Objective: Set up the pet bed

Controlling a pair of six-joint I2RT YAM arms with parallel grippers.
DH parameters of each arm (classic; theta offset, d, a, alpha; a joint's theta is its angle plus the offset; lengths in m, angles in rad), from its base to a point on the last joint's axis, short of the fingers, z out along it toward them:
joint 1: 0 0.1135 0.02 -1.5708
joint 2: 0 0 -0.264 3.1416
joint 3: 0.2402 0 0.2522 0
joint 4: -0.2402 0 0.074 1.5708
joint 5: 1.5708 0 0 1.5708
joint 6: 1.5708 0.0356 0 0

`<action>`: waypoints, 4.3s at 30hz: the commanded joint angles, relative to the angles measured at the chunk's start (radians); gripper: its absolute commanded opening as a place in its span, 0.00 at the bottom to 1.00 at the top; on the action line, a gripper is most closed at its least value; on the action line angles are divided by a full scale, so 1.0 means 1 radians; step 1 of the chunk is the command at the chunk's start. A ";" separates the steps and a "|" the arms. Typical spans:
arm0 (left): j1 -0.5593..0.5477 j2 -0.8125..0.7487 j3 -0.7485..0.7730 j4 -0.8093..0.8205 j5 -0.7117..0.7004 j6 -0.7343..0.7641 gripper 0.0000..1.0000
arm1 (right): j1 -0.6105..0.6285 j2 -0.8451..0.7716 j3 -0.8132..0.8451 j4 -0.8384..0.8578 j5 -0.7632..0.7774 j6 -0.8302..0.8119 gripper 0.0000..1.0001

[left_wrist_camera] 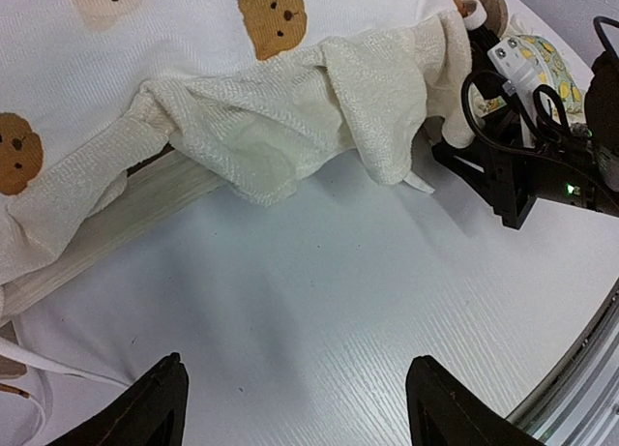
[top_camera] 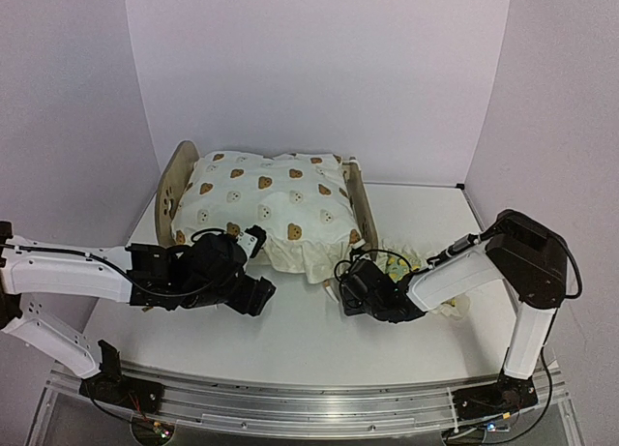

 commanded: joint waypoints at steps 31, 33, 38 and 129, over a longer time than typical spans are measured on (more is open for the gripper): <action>-0.040 0.647 0.292 0.390 0.191 -0.083 0.73 | 0.016 -0.598 -0.331 -0.292 -0.270 0.084 0.00; -0.042 0.687 0.331 0.387 0.176 -0.089 0.72 | 0.016 -0.618 -0.346 -0.297 -0.265 0.077 0.00; -0.041 0.788 0.438 0.346 0.111 -0.116 0.70 | 0.016 -0.654 -0.372 -0.299 -0.267 0.058 0.00; -0.122 0.843 0.806 -0.027 0.556 -0.025 0.00 | 0.050 -1.062 -0.592 -0.325 -0.241 0.083 0.46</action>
